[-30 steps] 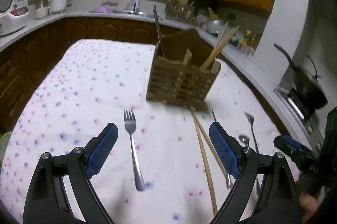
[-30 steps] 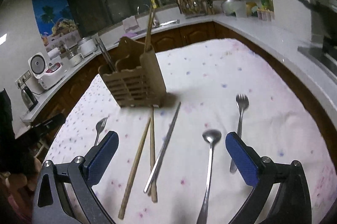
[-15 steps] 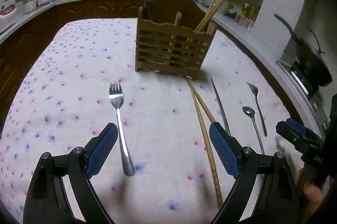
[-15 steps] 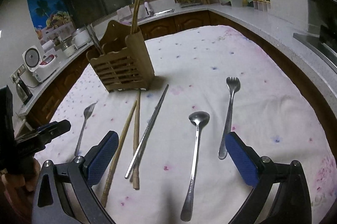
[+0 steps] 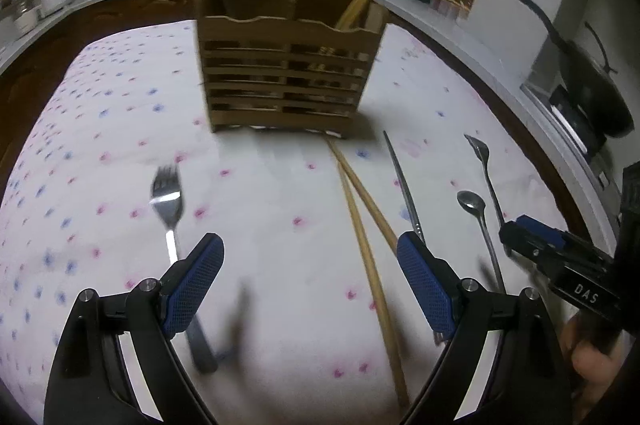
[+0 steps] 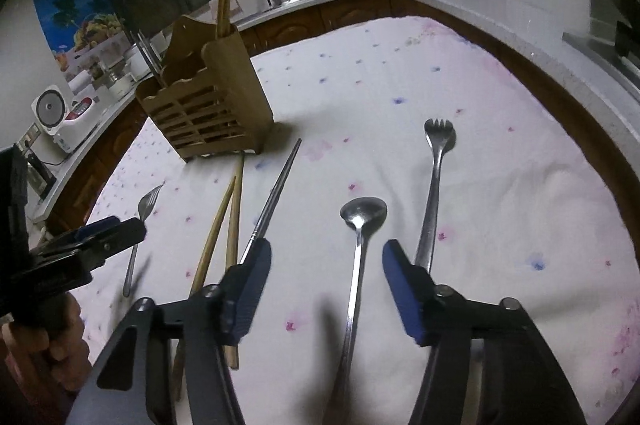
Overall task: Organize utensils
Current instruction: 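Grasp a wooden chopstick with the left tool while the right tool grasps a steel spoon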
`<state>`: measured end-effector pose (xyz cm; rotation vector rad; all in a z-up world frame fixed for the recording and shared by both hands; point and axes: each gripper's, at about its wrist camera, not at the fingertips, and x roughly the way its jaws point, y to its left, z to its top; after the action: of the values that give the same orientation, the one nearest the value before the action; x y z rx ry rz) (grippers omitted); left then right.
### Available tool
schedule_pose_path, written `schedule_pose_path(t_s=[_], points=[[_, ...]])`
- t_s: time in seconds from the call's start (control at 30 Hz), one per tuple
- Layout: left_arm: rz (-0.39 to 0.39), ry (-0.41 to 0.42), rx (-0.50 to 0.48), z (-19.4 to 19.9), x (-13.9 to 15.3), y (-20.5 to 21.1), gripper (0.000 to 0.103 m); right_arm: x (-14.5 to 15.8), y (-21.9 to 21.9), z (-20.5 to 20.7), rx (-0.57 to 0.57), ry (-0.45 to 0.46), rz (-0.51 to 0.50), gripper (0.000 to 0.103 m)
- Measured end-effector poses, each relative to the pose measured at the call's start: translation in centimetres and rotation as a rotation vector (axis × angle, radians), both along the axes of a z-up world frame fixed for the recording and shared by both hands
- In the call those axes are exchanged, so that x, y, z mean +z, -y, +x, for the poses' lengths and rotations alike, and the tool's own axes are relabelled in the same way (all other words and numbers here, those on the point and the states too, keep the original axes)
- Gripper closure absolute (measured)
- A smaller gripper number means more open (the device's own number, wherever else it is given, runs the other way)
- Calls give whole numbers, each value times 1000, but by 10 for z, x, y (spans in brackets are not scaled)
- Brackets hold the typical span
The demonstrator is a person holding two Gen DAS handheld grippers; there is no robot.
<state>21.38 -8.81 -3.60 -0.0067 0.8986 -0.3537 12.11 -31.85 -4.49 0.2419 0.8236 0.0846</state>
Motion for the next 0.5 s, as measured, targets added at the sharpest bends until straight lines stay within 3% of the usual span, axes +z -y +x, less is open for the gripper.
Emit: schedule_pose_path(t_s=[0.23,0.5], points=[[49,-43,-42,25,-13,23,30,-7,0,15,16,-39,-15,64],[110,-87,-85,51,-31,45,53,-19,5,26,8,-77,-18,67]])
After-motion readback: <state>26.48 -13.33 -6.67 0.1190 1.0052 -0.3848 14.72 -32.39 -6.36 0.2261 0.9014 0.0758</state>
